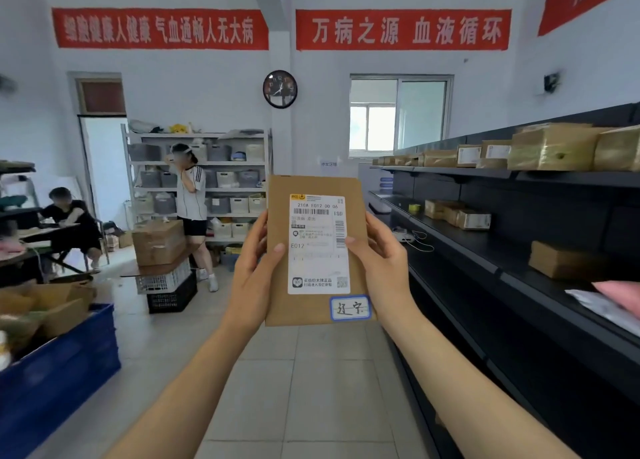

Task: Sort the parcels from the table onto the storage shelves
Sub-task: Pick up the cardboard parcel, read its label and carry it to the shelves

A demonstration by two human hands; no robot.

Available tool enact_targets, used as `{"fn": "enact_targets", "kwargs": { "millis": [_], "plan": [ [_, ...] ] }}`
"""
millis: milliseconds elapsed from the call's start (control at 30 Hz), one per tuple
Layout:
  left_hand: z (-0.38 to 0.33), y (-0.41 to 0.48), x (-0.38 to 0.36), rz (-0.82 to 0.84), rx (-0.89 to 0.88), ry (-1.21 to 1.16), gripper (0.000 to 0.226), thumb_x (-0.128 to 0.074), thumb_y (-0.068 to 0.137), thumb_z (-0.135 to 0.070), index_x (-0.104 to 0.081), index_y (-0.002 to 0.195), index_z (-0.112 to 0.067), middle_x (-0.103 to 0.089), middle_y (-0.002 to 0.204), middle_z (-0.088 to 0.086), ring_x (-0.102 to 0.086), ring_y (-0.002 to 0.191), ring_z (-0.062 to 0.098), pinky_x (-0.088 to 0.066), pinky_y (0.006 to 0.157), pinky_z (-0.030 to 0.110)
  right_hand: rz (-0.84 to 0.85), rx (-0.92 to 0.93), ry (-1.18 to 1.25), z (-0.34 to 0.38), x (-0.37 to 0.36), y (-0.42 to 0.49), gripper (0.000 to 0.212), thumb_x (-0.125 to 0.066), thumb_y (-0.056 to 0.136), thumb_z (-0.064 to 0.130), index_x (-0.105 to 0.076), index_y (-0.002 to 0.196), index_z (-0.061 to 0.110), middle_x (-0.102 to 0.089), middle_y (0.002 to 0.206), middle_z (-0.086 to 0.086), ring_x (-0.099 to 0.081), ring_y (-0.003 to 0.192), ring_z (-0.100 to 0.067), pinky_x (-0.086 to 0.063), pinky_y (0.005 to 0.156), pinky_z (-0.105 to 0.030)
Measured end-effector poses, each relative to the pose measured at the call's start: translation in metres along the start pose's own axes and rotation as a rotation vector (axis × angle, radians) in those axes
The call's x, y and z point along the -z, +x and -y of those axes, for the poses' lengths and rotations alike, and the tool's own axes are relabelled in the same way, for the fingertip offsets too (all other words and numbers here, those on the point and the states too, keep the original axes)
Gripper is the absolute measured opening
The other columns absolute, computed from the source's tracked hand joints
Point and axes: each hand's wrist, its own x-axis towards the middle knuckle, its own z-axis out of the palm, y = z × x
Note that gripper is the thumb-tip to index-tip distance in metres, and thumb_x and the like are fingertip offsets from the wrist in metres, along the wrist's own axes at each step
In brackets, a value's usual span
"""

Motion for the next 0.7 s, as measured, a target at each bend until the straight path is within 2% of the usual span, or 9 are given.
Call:
{"fn": "enact_targets", "kwargs": {
  "millis": [100,167,333,433,533,700],
  "plan": [
    [0.02,0.025,0.014,0.017,0.009,-0.021,0.059,-0.055,0.083,-0.03,-0.039,0.139,-0.036,-0.057,0.13,-0.014,-0.057,0.12,0.013,-0.052,0.086,0.023,-0.04,0.017,-0.026,-0.02,-0.013,0.018,0.042,-0.06,0.088,0.001,-0.062,0.118,0.03,-0.073,0.106,0.009,-0.069,0.099,-0.01,-0.056,0.073,-0.021],
    [0.034,0.04,0.022,0.031,0.01,-0.047,0.055,-0.055,0.09,-0.022,-0.038,0.14,-0.034,-0.057,0.13,-0.011,-0.058,0.117,0.013,-0.053,0.083,0.021,-0.069,0.03,-0.047,-0.032,-0.021,0.03,0.041,-0.061,0.088,0.001,-0.061,0.121,0.026,-0.072,0.11,0.007,-0.068,0.103,-0.013,-0.056,0.075,-0.023],
    [0.076,0.069,0.021,0.051,0.026,-0.095,0.05,-0.045,0.096,-0.004,-0.041,0.133,-0.037,-0.062,0.11,-0.029,-0.061,0.103,-0.004,-0.049,0.074,0.01,-0.117,0.036,-0.13,-0.057,-0.021,0.049,0.042,-0.062,0.088,0.002,-0.061,0.116,0.032,-0.072,0.107,0.011,-0.069,0.101,-0.009,-0.058,0.08,-0.026],
    [0.101,0.08,0.004,0.089,0.066,-0.158,0.05,-0.043,0.096,-0.001,-0.04,0.137,-0.03,-0.06,0.112,-0.025,-0.062,0.093,-0.012,-0.048,0.071,0.007,-0.168,0.041,-0.187,-0.068,-0.006,0.057,0.043,-0.063,0.088,0.004,-0.058,0.124,0.027,-0.071,0.113,0.008,-0.067,0.105,-0.009,-0.057,0.083,-0.028],
    [0.128,0.094,-0.022,0.145,0.109,-0.21,0.052,-0.042,0.096,0.001,-0.037,0.144,-0.02,-0.058,0.116,-0.021,-0.062,0.094,-0.013,-0.049,0.072,0.007,-0.213,0.03,-0.247,-0.071,0.019,0.066,0.04,-0.062,0.089,0.003,-0.058,0.115,0.034,-0.072,0.102,0.017,-0.068,0.097,0.0,-0.055,0.073,-0.017],
    [0.167,0.11,-0.09,0.293,0.155,-0.324,0.049,-0.047,0.095,-0.007,-0.041,0.138,-0.03,-0.063,0.111,-0.027,-0.063,0.098,-0.007,-0.05,0.072,0.01,-0.36,0.029,-0.341,-0.073,0.08,0.074,0.043,-0.063,0.089,0.007,-0.056,0.126,0.028,-0.068,0.11,0.016,-0.066,0.101,0.002,-0.054,0.075,-0.016]
  ]
}}
